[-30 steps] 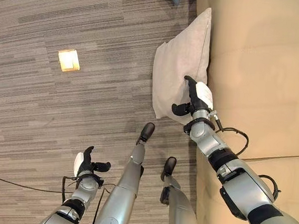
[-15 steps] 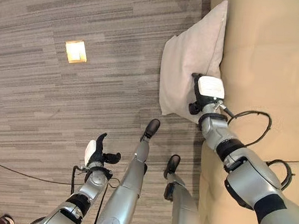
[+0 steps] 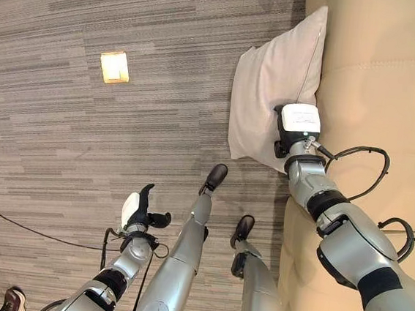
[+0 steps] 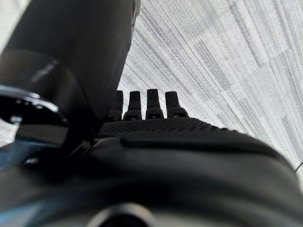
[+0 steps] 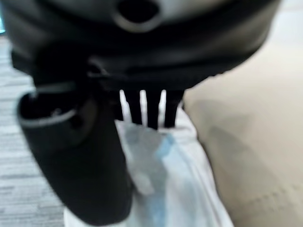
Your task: Pick up all the scattered cushions and arrange them neatly on the sofa.
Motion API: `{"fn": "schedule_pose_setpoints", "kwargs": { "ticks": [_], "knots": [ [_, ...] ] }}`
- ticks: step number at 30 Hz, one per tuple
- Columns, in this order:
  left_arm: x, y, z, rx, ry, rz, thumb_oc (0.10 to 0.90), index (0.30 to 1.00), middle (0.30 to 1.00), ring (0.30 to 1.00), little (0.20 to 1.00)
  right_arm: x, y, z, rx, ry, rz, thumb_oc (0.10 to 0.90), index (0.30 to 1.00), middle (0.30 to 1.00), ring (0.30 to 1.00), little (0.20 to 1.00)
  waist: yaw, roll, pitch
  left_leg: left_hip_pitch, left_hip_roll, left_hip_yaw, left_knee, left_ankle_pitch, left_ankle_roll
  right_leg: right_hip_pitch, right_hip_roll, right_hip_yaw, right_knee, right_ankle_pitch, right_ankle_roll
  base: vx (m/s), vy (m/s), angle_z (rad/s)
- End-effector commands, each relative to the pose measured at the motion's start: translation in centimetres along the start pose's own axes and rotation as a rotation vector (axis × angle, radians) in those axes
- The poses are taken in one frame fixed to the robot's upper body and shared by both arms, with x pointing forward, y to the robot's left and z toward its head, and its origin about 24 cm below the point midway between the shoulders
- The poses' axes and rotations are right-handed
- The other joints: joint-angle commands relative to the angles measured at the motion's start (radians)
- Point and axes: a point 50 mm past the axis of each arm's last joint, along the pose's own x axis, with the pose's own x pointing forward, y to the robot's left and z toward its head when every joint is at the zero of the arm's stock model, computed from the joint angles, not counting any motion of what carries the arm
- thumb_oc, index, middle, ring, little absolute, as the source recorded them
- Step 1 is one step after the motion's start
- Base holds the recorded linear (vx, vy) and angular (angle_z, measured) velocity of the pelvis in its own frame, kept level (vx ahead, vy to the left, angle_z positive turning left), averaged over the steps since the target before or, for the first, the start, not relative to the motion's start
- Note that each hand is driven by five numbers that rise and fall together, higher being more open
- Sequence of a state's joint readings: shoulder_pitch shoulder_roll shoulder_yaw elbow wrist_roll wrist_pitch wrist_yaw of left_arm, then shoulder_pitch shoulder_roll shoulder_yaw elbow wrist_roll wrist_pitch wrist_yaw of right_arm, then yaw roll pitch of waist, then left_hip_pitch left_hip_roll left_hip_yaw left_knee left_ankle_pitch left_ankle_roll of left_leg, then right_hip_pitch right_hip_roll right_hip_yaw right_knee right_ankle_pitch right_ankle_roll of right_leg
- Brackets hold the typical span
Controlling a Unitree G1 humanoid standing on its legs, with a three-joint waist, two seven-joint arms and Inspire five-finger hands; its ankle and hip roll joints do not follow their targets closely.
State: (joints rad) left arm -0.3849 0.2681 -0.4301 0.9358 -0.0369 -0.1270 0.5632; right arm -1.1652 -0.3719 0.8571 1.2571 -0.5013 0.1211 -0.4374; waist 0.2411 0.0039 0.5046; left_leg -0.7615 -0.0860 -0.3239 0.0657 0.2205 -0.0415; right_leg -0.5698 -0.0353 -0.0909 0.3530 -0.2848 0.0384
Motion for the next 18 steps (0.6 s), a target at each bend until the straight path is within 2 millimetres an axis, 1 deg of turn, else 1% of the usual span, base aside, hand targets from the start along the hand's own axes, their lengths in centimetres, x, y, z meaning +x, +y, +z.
{"fn": "schedule_pose_setpoints", "kwargs": {
  "ticks": [1,2,3,4,5,7,8,9,11,12,13,15,16,17,18],
  "knots": [
    [-0.2,0.5,-0.6,0.002,0.012,0.061,0.800,0.900,0.900,0.900,0.900,-1.8,3.5,3.0,0.019,-0.105,0.129,0.400,0.300,0.300,0.300,0.300,0.014,0.019,0.015,0.000,-0.027,-0.005,0.068,-0.153,-0.012,0.012,-0.068,0.074,-0.066,0.097,0.058,0.00,0.000,0.03],
    [-0.2,0.5,-0.7,0.004,0.016,0.060,0.800,0.900,0.900,0.900,0.900,-2.0,3.9,2.9,0.028,-0.098,0.141,0.400,0.300,0.300,0.300,0.300,0.013,0.018,0.015,0.004,-0.027,-0.005,0.068,-0.154,-0.012,0.016,-0.069,0.074,-0.067,0.098,0.058,0.00,0.009,0.03],
    [0.2,0.7,-0.6,0.034,0.022,0.062,0.800,0.900,0.900,0.900,0.900,-2.4,4.5,3.3,0.016,-0.125,0.166,0.400,0.300,0.300,0.300,0.300,0.001,0.011,0.015,0.007,-0.026,-0.002,0.069,-0.155,-0.011,0.018,-0.070,0.076,-0.067,0.100,0.060,0.00,0.004,0.03],
    [0.2,0.7,-0.6,0.034,0.022,0.062,0.800,0.900,0.900,0.900,0.900,-2.4,4.5,3.3,0.016,-0.125,0.166,0.400,0.300,0.300,0.300,0.300,0.001,0.011,0.015,0.007,-0.026,-0.002,0.069,-0.155,-0.011,0.018,-0.070,0.076,-0.067,0.100,0.060,-0.01,0.030,0.04],
    [0.4,1.0,-0.9,0.041,0.040,0.061,0.800,0.900,0.900,0.900,0.900,-2.7,5.0,2.7,0.011,-0.085,0.179,0.400,0.300,0.300,0.300,0.300,-0.003,0.013,0.015,0.018,-0.025,-0.004,0.066,-0.153,-0.010,0.025,-0.067,0.079,-0.073,0.106,0.060,-0.01,0.019,0.03],
    [-0.1,0.9,-2.1,0.029,0.082,0.050,0.800,0.900,0.900,0.900,0.900,-3.2,5.7,2.8,0.039,-0.069,0.193,0.400,0.300,0.300,0.300,0.300,-0.006,0.012,0.015,0.037,-0.027,0.000,0.062,-0.155,-0.010,0.044,-0.069,0.082,-0.076,0.104,0.059,0.00,0.000,0.00],
    [-0.1,0.9,-2.0,0.028,0.080,0.051,0.800,0.900,0.900,0.900,0.900,-3.1,5.6,2.8,0.039,-0.068,0.191,0.400,0.300,0.300,0.300,0.300,-0.005,0.014,0.015,0.034,-0.025,-0.001,0.061,-0.152,-0.010,0.041,-0.067,0.081,-0.078,0.108,0.060,0.00,0.000,0.00],
    [-0.8,1.1,-3.5,0.016,0.126,0.049,0.800,0.900,0.900,0.900,0.900,-3.4,6.0,2.7,0.121,-0.037,0.185,0.400,0.300,0.300,0.300,0.300,-0.008,0.006,0.015,0.059,-0.026,0.005,0.056,-0.153,-0.008,0.064,-0.067,0.084,-0.082,0.109,0.059,0.00,0.000,0.00],
    [-1.3,1.2,-4.5,0.000,0.167,0.055,0.800,0.900,0.900,0.900,0.900,-4.2,6.6,3.5,0.238,-0.038,0.174,0.400,0.300,0.300,0.300,0.300,-0.013,-0.007,0.015,0.084,-0.024,0.013,0.051,-0.155,-0.006,0.088,-0.067,0.087,-0.086,0.114,0.060,0.00,0.000,0.00],
    [-1.3,1.2,-4.5,0.000,0.165,0.055,0.800,0.900,0.900,0.900,0.900,-4.1,6.5,3.5,0.238,-0.037,0.173,0.400,0.300,0.300,0.300,0.300,-0.012,-0.005,0.015,0.081,-0.022,0.013,0.050,-0.152,-0.006,0.087,-0.065,0.087,-0.088,0.118,0.060,0.00,0.000,0.00],
    [-1.5,1.4,-5.0,-0.012,0.186,0.062,0.800,0.900,0.900,0.900,0.900,-4.4,6.4,3.9,0.302,-0.051,0.151,0.400,0.300,0.300,0.300,0.300,-0.017,-0.013,0.015,0.099,-0.021,0.017,0.049,-0.154,-0.004,0.101,-0.064,0.089,-0.090,0.122,0.061,-0.01,0.027,-0.06],
    [-2.1,1.7,-6.1,-0.030,0.231,0.072,0.800,0.900,0.900,0.900,0.900,-5.4,6.2,5.3,0.425,-0.109,0.099,0.400,0.300,0.300,0.300,0.300,-0.032,-0.030,0.015,0.140,-0.020,0.029,0.045,-0.164,0.003,0.137,-0.066,0.092,-0.093,0.122,0.062,0.01,0.045,-0.06],
    [-2.6,2.0,-6.9,-0.035,0.257,0.084,0.800,0.900,0.900,0.900,0.900,-6.5,6.0,5.6,0.505,-0.134,0.051,0.400,0.300,0.300,0.300,0.300,-0.047,-0.045,0.015,0.188,-0.018,0.038,0.045,-0.177,0.011,0.178,-0.067,0.099,-0.099,0.126,0.064,0.02,0.059,-0.08],
    [-2.7,2.1,-7.0,-0.035,0.262,0.084,0.800,0.900,0.900,0.900,0.900,-6.9,5.7,5.4,0.533,-0.145,0.024,0.400,0.300,0.300,0.300,0.300,-0.055,-0.052,0.015,0.214,-0.017,0.045,0.047,-0.185,0.015,0.202,-0.067,0.102,-0.103,0.128,0.065,0.03,0.079,-0.24],
    [-2.8,2.4,-7.2,-0.034,0.266,0.090,0.800,0.900,0.900,0.900,0.900,-7.2,5.0,4.7,0.561,-0.151,-0.017,0.400,0.300,0.300,0.300,0.300,-0.065,-0.063,0.011,0.246,-0.017,0.053,0.049,-0.195,0.020,0.229,-0.067,0.104,-0.107,0.132,0.067,0.01,0.043,-0.28]
  ]
}}
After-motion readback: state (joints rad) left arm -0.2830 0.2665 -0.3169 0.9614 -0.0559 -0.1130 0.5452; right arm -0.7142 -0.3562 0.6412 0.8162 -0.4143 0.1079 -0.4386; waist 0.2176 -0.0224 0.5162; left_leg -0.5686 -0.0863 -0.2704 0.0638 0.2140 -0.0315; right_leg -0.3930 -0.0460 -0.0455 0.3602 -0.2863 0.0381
